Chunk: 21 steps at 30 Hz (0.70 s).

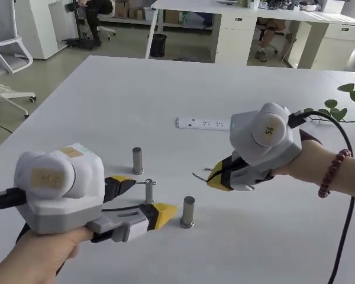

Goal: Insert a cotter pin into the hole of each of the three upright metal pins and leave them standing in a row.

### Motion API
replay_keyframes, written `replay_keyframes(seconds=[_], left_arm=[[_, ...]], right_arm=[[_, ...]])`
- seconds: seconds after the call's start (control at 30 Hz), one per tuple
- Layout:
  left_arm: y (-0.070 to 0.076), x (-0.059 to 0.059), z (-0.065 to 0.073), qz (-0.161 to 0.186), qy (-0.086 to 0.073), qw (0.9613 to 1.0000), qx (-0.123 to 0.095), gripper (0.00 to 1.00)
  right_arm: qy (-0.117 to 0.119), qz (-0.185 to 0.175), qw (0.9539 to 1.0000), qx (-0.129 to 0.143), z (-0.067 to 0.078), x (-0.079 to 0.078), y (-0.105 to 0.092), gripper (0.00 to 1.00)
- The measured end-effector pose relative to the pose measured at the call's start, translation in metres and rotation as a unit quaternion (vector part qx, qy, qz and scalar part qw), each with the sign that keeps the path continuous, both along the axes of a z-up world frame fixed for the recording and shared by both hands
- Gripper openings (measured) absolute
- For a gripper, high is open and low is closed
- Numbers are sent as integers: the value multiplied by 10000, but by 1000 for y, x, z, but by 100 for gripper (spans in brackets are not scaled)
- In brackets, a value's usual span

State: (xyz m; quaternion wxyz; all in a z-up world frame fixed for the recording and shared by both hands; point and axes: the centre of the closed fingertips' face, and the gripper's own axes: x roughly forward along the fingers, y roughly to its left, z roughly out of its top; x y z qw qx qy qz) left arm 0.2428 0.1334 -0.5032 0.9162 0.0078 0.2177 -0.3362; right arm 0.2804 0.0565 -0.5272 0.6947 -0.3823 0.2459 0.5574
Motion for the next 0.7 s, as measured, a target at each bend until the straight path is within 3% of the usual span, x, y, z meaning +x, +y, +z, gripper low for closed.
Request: replay_keyframes(seconds=[0.1, 0.33, 0.5, 0.7], left_arm=[[-4, 2, 1, -74, 108, 9999, -96, 43], [-12, 3, 2, -144, 350, 9983, -444, 33], [-18, -1, 0, -140, 738, 9940, -792, 24], [-23, -4, 2, -203, 906, 9905, -1019, 19]], right_arm=[[2, 120, 9998, 126, 5, -9, 7, 0], [-87, 413, 9989, 202, 11, -24, 19, 0], [-121, 558, 9981, 227, 13, -32, 23, 0], [-154, 757, 9967, 244, 14, -42, 28, 0]])
